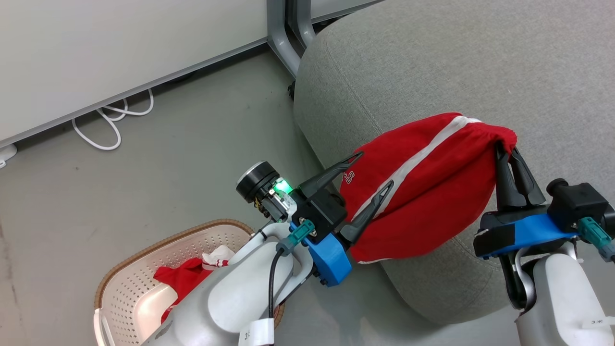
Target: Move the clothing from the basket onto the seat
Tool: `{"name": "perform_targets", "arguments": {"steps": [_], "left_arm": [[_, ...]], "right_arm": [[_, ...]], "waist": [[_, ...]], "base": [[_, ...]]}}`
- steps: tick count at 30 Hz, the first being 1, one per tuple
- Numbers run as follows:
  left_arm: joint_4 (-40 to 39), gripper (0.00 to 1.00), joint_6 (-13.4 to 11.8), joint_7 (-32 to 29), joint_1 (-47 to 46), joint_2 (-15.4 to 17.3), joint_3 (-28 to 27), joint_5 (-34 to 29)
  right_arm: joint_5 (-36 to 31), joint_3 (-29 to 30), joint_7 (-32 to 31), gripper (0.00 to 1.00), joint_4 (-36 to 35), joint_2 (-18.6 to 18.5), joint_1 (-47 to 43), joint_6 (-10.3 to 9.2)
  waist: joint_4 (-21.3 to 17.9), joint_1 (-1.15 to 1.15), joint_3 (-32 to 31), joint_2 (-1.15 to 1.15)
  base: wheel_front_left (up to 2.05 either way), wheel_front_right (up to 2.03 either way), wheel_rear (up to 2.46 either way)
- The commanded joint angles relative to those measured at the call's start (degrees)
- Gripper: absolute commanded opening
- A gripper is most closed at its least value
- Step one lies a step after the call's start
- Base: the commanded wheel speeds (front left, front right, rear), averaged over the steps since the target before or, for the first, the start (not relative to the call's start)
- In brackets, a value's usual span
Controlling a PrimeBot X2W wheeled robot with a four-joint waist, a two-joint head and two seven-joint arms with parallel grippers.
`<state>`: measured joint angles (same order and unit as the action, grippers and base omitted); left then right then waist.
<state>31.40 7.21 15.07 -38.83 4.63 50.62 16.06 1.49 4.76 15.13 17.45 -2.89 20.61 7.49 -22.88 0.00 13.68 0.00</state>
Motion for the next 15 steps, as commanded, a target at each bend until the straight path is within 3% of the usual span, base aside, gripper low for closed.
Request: {"name": "perform_targets", "arguments": {"steps": [1,8,15], "left_arm": [[-0.1,1.0,0.4,0.2,0.2,0.0,0.0,0.1],[-1.0,1.0,0.3,0.2,-1.1,0.5,-0.8,-0.5],[-3.2,1.0,0.3,0.2,-4.7,2.0,-1.6,-2.4]], "right_arm": [[0.1,0.2,0.0,0.0,-0.3,0.0,-0.9,0.01],[0.7,0.7,0.0,0.0,-1.6,0.0,2.4,0.01],[0.5,4.1,0.0,0.0,-4.2,-0.9,12.3,0.01]], "waist": [[0.1,0.0,0.0,0.0],[0.3,0.0,2.0,0.0],[1.3,0.0,9.2,0.0]], "base": [[0.0,0.0,0.0],[0.0,0.0,0.0],[0.0,0.0,0.0]]}}
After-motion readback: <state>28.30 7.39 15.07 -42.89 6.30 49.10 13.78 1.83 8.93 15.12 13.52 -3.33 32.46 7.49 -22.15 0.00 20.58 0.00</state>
